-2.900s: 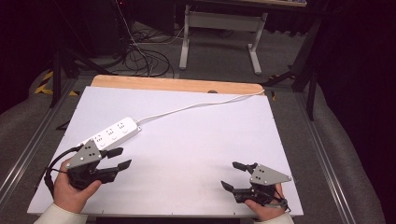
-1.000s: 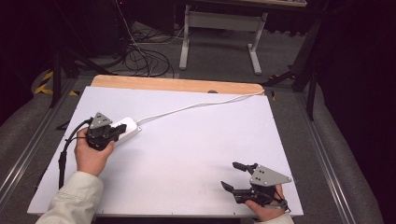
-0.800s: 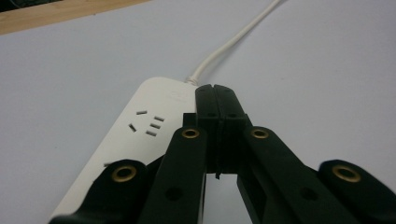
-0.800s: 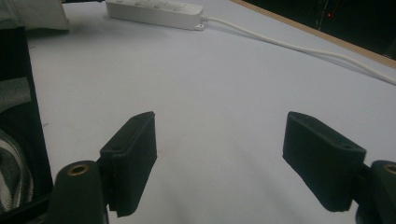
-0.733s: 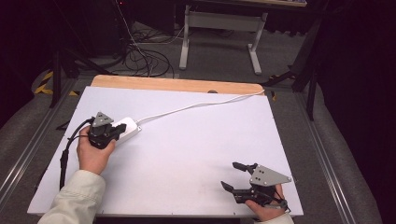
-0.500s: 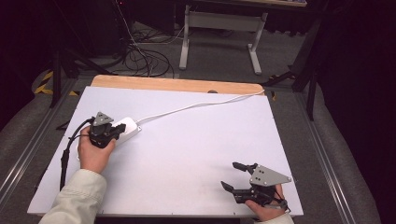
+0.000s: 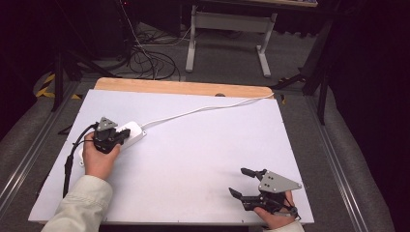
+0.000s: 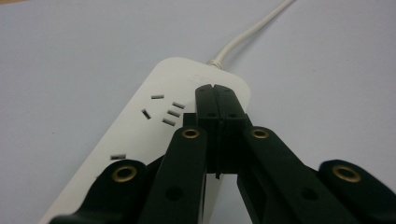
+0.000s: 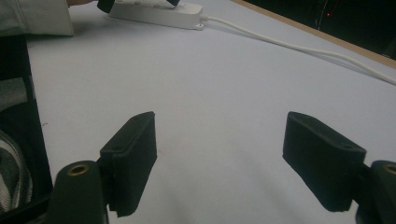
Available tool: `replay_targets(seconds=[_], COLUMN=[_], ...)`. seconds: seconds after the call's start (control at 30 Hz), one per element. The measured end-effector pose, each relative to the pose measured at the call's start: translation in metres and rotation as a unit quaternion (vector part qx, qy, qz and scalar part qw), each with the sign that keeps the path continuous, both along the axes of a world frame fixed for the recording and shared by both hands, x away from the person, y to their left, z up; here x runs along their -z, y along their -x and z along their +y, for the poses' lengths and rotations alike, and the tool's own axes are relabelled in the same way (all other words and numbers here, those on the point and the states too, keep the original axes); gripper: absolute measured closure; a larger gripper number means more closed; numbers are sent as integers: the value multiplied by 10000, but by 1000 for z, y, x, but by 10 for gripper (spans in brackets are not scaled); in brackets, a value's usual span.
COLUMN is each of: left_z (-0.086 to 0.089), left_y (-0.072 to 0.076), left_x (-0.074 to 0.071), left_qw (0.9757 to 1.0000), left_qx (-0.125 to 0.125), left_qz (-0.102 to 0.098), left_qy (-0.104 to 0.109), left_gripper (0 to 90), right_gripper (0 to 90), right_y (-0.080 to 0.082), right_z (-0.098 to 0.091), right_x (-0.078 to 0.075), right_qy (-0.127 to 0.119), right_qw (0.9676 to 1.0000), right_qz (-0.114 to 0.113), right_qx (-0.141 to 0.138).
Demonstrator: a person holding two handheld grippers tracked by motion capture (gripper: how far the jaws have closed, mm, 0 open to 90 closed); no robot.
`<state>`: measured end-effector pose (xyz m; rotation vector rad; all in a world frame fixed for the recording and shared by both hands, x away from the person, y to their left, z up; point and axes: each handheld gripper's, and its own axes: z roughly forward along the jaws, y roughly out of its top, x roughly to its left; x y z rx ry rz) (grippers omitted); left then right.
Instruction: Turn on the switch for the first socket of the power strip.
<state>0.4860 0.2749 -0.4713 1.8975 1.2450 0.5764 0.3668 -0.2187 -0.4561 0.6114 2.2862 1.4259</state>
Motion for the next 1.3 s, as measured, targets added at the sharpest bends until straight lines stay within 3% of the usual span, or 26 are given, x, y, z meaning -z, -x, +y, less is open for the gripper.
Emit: replay_targets(seconds=[0.47,1.13,1.3], left_z=[1,-5,-6], left_y=[0,1,0], left_x=[3,3,4], left_qw=[9999,9992,9995], left_qx=[53,39,-46], left_qz=[-99,-180,-133], left_qy=[-16,-359,-294], left_gripper=[900,900,900], right_gripper=[263,263,263], right_y=[0,0,1], right_z=[0,1,1], right_x=[0,0,0], right_qy=[8,35,30], right_qw=[10000,10000,10000], right_qz=[-8,-2,1], right_qx=[-2,2,1])
